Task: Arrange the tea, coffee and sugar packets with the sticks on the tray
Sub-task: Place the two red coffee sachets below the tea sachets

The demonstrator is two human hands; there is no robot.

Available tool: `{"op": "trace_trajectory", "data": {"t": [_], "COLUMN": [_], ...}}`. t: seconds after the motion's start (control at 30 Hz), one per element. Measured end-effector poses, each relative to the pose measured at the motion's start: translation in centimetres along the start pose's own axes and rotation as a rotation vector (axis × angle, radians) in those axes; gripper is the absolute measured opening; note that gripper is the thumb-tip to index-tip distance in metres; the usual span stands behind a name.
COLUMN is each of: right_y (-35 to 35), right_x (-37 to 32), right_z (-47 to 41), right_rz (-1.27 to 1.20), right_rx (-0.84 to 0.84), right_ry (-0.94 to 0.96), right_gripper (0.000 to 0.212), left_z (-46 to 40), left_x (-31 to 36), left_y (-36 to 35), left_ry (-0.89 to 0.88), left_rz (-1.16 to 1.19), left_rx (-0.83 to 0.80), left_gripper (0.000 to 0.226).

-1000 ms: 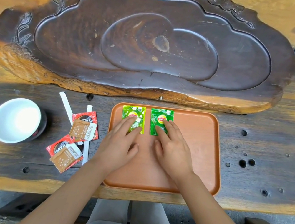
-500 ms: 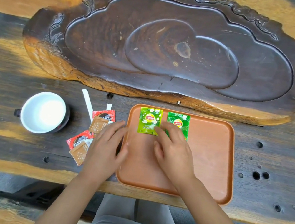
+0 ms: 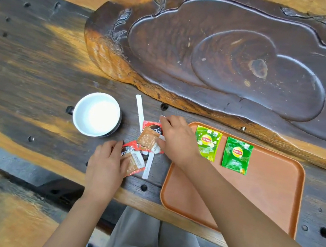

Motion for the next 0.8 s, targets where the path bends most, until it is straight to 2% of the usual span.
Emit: {"op": "trace_trajectory", "data": {"t": [0.1, 0.27, 0.47, 0.57, 0.67, 0.8], "right_y": [-0.1, 0.4, 1.1, 1.5, 2.5, 4.8], "right_x": [-0.1, -0.1, 1.1, 2.3, 2.6, 3.5], "right_z": [-0.5, -0.7, -0.3, 0.3, 1.3, 3.9], "right_rz": [0.028, -0.036, -0.485, -0.604, -0.658, -0.698], "right_rx": [-0.016, -0.003, -0.015, 0.067, 0.173, 0.421], "right_ry": [-0.024, -0.074, -0.19, -0.253, -0.236, -0.195], "right_gripper": [0.051, 0.039, 0.019, 0.015, 0.015, 0.016], "left_z": [0.1, 0.6, 1.8, 2.4, 3.5, 5.2], "left_x": [-0.2, -1.1, -2.7, -3.1, -2.4, -1.4], "left_y": [0.2, 0.1, 0.9, 1.8, 4.2, 7.0], "left_ry": [0.061, 0.264, 0.42, 0.407, 0.362, 0.325], "left_rz": [0.02, 0.392, 0.727, 0.731, 0.686, 0.709], "left_rx": [0.021, 0.027, 0.118, 0.202, 0.346, 0.556], "left_gripper": [0.044, 0.027, 0.012, 0.017, 0.021, 0.021]}}
Point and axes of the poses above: each hand's wrist, its own z-axis away from the middle knuckle, its own y-axis out of the back of the hand, x = y × z, the point moved 8 cm from there along -z, towards the middle knuckle, and after that the axes turned 3 degrees about -x, right-handed, at the moved point
